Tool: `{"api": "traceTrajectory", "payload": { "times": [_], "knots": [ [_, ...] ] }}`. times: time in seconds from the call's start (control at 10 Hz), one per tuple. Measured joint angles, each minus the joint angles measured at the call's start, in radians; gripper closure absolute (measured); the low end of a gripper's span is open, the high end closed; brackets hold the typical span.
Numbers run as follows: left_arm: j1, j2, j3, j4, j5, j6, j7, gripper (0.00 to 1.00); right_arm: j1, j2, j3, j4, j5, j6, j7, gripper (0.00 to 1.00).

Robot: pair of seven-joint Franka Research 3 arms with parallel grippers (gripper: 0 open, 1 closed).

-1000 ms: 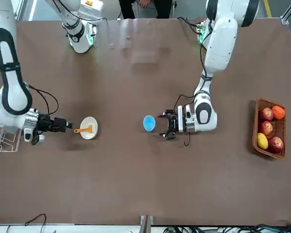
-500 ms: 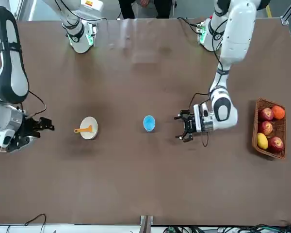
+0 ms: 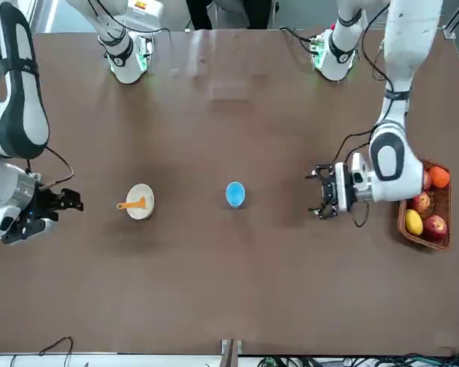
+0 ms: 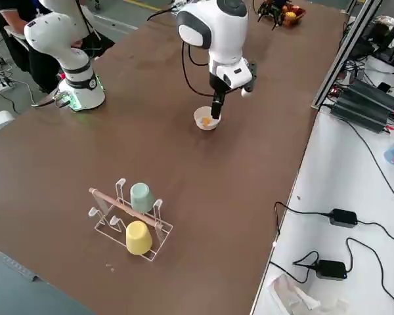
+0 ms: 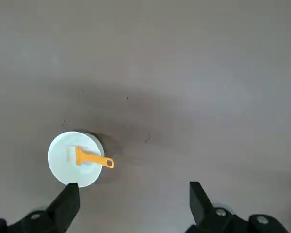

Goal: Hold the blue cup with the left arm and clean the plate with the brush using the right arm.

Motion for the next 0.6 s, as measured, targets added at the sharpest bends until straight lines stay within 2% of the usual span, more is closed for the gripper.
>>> {"api": "traceTrajectory", "payload": {
  "times": [0.1,0.2,0.4,0.5,0.6],
  "knots": [
    [0.000,-0.032,0.013,0.008,0.097,0.022,-0.118,0.00,0.007,0.000,-0.007,0.012,0.000,-0.021,0.022,0.00],
    [0.000,-0.059,0.022,0.012,0.208,0.053,-0.243,0.00,0.041,-0.005,-0.034,0.029,0.000,-0.041,0.064,0.00],
    [-0.014,-0.126,0.023,0.016,0.405,0.093,-0.529,0.00,0.165,-0.063,-0.160,0.061,0.000,-0.122,0.117,0.00],
    [-0.024,-0.159,0.023,0.013,0.486,0.098,-0.649,0.00,0.211,-0.116,-0.202,0.069,0.000,-0.178,0.141,0.00],
    [-0.028,-0.183,0.023,0.010,0.568,0.099,-0.758,0.00,0.241,-0.175,-0.222,0.070,0.000,-0.228,0.159,0.00]
  ]
}}
